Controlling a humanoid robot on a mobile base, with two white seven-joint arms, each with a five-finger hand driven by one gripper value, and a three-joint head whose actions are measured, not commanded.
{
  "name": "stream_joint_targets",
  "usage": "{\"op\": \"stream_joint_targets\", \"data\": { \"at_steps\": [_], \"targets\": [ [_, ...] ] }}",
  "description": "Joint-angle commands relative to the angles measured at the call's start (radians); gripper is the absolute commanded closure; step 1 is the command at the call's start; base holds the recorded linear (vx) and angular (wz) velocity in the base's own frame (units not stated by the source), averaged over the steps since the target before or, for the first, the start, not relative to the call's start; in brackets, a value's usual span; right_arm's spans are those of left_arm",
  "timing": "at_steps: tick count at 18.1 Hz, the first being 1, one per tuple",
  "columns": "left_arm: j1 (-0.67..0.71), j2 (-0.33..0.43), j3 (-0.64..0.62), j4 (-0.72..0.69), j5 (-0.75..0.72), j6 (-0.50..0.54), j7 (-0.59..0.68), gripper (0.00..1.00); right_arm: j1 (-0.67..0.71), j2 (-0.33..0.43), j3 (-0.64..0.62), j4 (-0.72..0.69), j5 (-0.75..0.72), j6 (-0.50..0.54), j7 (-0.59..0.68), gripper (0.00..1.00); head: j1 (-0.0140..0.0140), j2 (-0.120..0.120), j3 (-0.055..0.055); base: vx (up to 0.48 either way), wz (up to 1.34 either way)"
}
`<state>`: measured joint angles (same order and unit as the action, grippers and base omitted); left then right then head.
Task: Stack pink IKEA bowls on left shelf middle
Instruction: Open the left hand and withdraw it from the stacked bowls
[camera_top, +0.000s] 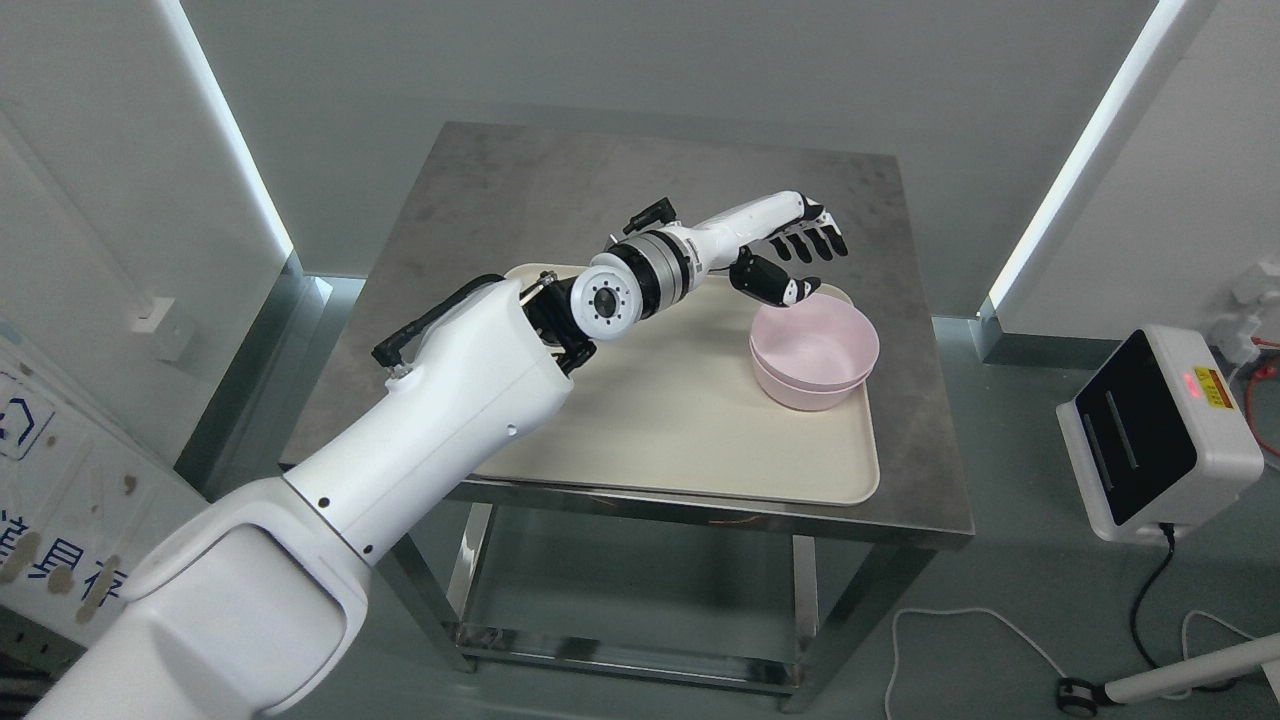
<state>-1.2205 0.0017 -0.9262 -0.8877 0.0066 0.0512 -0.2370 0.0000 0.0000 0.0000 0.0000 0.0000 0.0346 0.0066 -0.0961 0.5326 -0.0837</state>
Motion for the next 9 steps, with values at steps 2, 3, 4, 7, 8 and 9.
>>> {"op": "stream_joint_targets", "data": {
  "at_steps": [2,3,4,7,8,9],
  "targets": [
    [0.021,0.016,0.195,-0.057,-0.007,-0.002,-0.001,0.25,0.002,-0.017,-0.011,-0.034,0.0,0.001,0.0,0.0,0.0,0.0,0.0,0.0,0.0],
    [0.054,0.016,0.289,-0.147,-0.007,-0.001,-0.002,0.24,0.003,-0.017,-0.011,-0.034,0.0,0.001,0.0,0.0,0.0,0.0,0.0,0.0,0.0],
    [0.091,0.016,0.347,-0.213,-0.005,-0.001,-0.004,0.23,0.002,-0.017,-0.011,-0.034,0.0,0.001,0.0,0.0,0.0,0.0,0.0,0.0,0.0],
    [0.26,0.016,0.409,-0.471,-0.002,-0.001,-0.028,0.23,0.002,-0.017,-0.011,-0.034,0.0,0.001,0.0,0.0,0.0,0.0,0.0,0.0,0.0],
    [0.318,0.016,0.397,-0.535,-0.002,-0.001,-0.044,0.2,0.002,-0.017,-0.011,-0.034,0.0,0.001,0.0,0.0,0.0,0.0,0.0,0.0,0.0],
    [0.358,0.016,0.362,-0.568,-0.002,-0.002,-0.054,0.17,0.002,-0.017,-0.011,-0.034,0.0,0.001,0.0,0.0,0.0,0.0,0.0,0.0,0.0]
  ]
}}
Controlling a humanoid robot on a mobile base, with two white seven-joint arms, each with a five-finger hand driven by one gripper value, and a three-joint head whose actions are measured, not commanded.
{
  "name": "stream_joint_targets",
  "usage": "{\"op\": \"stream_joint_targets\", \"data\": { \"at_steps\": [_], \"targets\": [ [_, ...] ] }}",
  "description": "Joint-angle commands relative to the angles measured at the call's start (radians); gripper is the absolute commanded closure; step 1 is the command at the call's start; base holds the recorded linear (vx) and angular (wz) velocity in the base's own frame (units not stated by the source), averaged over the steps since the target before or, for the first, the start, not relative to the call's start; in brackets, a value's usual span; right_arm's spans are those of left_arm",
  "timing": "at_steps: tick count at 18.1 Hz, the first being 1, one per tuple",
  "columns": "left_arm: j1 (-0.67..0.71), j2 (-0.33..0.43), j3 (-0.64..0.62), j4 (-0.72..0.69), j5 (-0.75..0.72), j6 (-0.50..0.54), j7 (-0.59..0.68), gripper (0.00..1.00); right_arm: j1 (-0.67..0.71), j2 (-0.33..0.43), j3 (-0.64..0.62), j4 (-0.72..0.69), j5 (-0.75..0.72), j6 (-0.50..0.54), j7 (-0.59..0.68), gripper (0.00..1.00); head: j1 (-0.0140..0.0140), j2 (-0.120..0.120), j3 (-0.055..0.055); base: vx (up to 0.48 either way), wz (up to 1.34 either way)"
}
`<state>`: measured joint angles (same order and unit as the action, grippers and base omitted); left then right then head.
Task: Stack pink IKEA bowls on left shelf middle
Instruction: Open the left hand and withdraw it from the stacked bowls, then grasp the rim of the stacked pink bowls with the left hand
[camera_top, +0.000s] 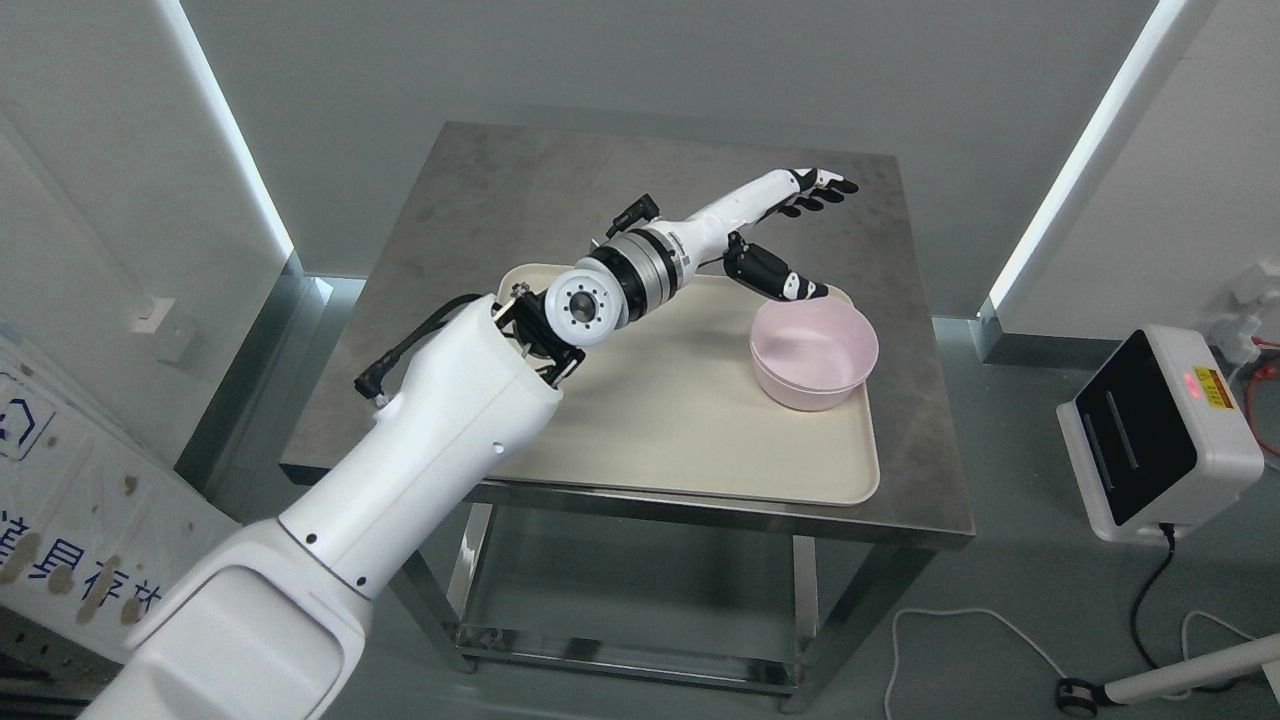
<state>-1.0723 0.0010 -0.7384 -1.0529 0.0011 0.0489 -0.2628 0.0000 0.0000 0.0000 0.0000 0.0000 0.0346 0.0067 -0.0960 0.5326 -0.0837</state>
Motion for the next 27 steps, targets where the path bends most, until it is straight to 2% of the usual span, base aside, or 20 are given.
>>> {"op": "stream_joint_targets", "data": {
  "at_steps": [1,2,4,6,8,10,11,12,15,18,24,27],
  "targets": [
    [0.23,0.016,0.136,-0.415,0.003,-0.009,-0.03,0.15,0.002,-0.017,-0.011,-0.034,0.0,0.001,-0.001,0.0,0.0,0.0,0.0,0.0,0.0],
    [0.239,0.016,0.105,-0.415,0.002,-0.03,-0.026,0.14,0.002,-0.017,-0.011,-0.034,0.0,0.001,-0.001,0.0,0.0,0.0,0.0,0.0,0.0],
    [0.239,0.016,0.039,-0.411,-0.059,-0.034,-0.018,0.0,0.002,-0.017,-0.011,-0.034,0.0,0.001,-0.001,0.0,0.0,0.0,0.0,0.0,0.0],
    [0.241,0.016,0.024,-0.395,-0.223,-0.032,-0.027,0.0,0.002,-0.017,-0.011,-0.034,0.0,0.002,-0.001,0.0,0.0,0.0,0.0,0.0,0.0],
    [0.238,0.016,0.022,-0.394,-0.303,-0.024,-0.08,0.01,0.002,-0.017,-0.011,-0.034,0.0,0.001,-0.001,0.0,0.0,0.0,0.0,0.0,0.0],
    [0.229,0.016,0.008,-0.392,-0.366,0.032,-0.215,0.03,0.002,-0.017,-0.011,-0.034,0.0,0.001,-0.001,0.0,0.0,0.0,0.0,0.0,0.0],
    [0.227,0.016,0.004,-0.392,-0.444,0.098,-0.272,0.03,0.002,-0.017,-0.011,-0.034,0.0,0.001,-0.001,0.0,0.0,0.0,0.0,0.0,0.0],
    [0.226,0.016,0.002,-0.392,-0.484,0.132,-0.285,0.03,0.002,-0.017,-0.011,-0.034,0.0,0.001,-0.001,0.0,0.0,0.0,0.0,0.0,0.0],
    [0.201,0.016,-0.007,-0.356,-0.562,0.147,-0.286,0.08,0.002,-0.017,-0.011,-0.034,0.0,0.001,-0.001,0.0,0.0,0.0,0.0,0.0,0.0],
    [0.166,0.016,-0.004,-0.329,-0.561,0.149,-0.283,0.1,0.002,-0.017,-0.011,-0.034,0.0,0.001,-0.001,0.0,0.0,0.0,0.0,0.0,0.0],
    [0.161,0.016,-0.03,-0.296,-0.553,0.151,-0.293,0.31,0.002,-0.017,-0.011,-0.034,0.0,0.001,-0.001,0.0,0.0,0.0,0.0,0.0,0.0],
    [0.138,0.016,-0.038,-0.244,-0.552,0.151,-0.293,0.33,0.002,-0.017,-0.011,-0.034,0.0,0.001,-0.001,0.0,0.0,0.0,0.0,0.0,0.0]
  ]
}}
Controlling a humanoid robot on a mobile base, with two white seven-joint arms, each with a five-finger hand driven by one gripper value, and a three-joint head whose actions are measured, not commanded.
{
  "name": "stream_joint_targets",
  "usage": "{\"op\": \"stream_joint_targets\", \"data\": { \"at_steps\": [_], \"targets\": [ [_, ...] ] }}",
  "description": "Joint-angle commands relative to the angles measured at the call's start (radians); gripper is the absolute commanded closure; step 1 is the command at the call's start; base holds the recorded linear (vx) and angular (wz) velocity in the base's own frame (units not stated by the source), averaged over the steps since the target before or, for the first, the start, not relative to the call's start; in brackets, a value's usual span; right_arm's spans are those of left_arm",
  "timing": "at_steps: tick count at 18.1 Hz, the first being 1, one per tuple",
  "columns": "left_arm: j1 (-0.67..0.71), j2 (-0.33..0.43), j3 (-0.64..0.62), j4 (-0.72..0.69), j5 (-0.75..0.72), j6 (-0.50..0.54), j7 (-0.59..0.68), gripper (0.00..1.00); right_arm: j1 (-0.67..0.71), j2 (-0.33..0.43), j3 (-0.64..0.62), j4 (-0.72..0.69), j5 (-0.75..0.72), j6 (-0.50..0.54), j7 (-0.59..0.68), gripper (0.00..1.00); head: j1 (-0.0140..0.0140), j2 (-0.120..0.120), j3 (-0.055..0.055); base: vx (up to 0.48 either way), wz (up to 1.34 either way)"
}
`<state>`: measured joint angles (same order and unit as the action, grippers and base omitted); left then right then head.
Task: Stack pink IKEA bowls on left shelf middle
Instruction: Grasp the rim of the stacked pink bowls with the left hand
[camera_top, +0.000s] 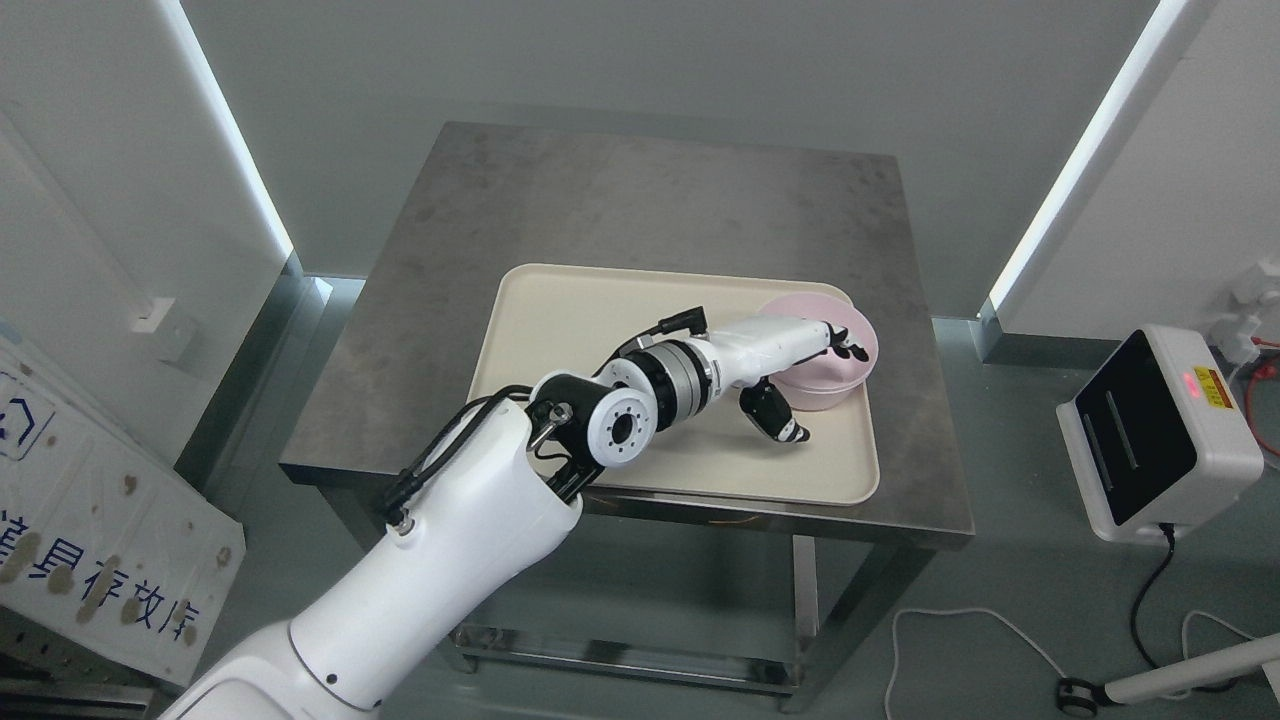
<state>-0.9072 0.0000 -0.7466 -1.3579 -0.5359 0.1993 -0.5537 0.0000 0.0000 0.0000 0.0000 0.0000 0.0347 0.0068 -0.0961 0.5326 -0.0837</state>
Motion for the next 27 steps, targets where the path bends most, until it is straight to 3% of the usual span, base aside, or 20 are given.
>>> {"op": "stream_joint_targets", "data": {
  "at_steps": [1,4,9,18,27],
  "targets": [
    [-0.039,0.017,-0.04,0.087,-0.015,0.0,-0.002,0.33,0.002,-0.017,-0.011,-0.034,0.0,0.001,-0.001,0.0,0.0,0.0,0.0,0.0,0.0],
    [-0.058,0.017,-0.056,0.117,-0.016,-0.001,-0.002,0.36,0.003,-0.017,-0.011,-0.034,0.0,0.001,-0.001,0.0,0.0,0.0,0.0,0.0,0.0],
    [-0.058,0.017,-0.066,0.12,-0.015,-0.009,0.0,0.56,0.002,-0.017,-0.011,-0.034,0.0,0.001,-0.001,0.0,0.0,0.0,0.0,0.0,0.0],
    [-0.058,0.017,-0.086,0.166,-0.056,-0.049,0.011,0.62,0.002,-0.017,-0.011,-0.034,0.0,0.001,-0.001,0.0,0.0,0.0,0.0,0.0,0.0],
    [-0.058,0.017,-0.039,0.223,-0.053,-0.144,0.024,0.9,0.002,-0.017,-0.011,-0.034,0.0,0.001,-0.001,0.0,0.0,0.0,0.0,0.0,0.0]
  ]
}}
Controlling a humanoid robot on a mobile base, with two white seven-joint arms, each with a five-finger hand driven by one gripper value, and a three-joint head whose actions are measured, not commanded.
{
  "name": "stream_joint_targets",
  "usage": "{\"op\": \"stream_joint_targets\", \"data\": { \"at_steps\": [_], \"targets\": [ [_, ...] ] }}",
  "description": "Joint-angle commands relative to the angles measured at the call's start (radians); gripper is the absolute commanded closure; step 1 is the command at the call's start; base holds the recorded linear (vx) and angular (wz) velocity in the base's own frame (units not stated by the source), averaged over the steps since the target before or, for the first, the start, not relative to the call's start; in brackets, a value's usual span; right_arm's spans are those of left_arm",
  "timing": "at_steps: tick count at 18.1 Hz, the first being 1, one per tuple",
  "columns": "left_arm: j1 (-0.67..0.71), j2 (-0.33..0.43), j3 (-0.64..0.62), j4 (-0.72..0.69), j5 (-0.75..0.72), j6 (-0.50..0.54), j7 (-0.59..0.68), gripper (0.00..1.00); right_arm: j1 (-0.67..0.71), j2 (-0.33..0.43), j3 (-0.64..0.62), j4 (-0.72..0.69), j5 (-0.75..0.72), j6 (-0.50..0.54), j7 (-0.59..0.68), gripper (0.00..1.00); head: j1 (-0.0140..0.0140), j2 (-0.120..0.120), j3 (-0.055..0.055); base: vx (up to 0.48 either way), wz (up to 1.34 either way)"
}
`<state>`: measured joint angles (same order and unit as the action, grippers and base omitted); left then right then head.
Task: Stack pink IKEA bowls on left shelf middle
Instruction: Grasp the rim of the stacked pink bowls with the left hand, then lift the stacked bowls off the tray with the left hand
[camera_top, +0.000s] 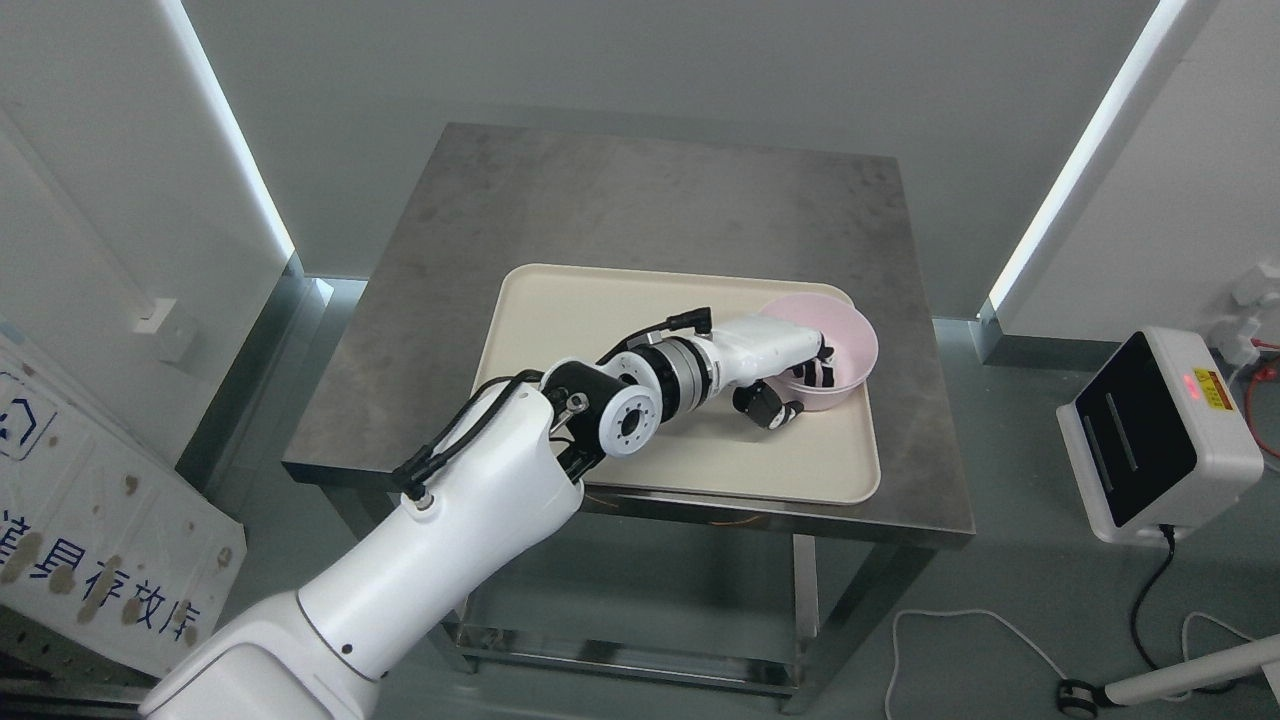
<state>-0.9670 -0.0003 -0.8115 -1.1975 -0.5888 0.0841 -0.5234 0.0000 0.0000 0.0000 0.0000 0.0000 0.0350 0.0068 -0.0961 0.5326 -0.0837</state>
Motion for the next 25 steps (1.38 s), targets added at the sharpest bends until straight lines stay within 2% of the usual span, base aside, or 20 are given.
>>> {"op": "stream_joint_targets", "data": {
  "at_steps": [1,8,14,17,22,25],
  "targets": [
    [0.002,0.018,0.049,0.062,0.004,-0.041,-0.006,0.94,0.003,-0.017,-0.011,-0.034,0.0,0.0,-0.001,0.0,0.0,0.0,0.0,0.0,0.0],
    [0.004,0.018,0.279,-0.059,0.033,-0.086,-0.018,0.95,0.002,-0.017,-0.011,-0.034,0.0,0.0,-0.001,0.0,0.0,0.0,0.0,0.0,0.0],
    [0.017,0.018,0.362,-0.203,0.083,-0.087,-0.07,0.95,0.002,-0.017,-0.011,-0.034,0.0,0.0,-0.001,0.0,0.0,0.0,0.0,0.0,0.01],
    [0.08,0.018,0.379,-0.293,0.084,-0.113,-0.093,0.94,0.002,-0.017,-0.011,-0.034,0.0,0.0,-0.001,0.0,0.0,0.0,0.0,0.003,0.02],
    [0.221,0.018,0.472,-0.431,0.084,-0.314,-0.165,0.94,0.002,-0.017,-0.011,-0.034,0.0,0.0,-0.001,0.0,0.0,0.0,0.0,-0.001,-0.02],
    [0.296,0.018,0.586,-0.452,0.084,-0.53,-0.202,0.94,0.002,-0.017,-0.011,-0.034,0.0,0.0,-0.001,0.0,0.0,0.0,0.0,0.0,0.0]
  ]
}}
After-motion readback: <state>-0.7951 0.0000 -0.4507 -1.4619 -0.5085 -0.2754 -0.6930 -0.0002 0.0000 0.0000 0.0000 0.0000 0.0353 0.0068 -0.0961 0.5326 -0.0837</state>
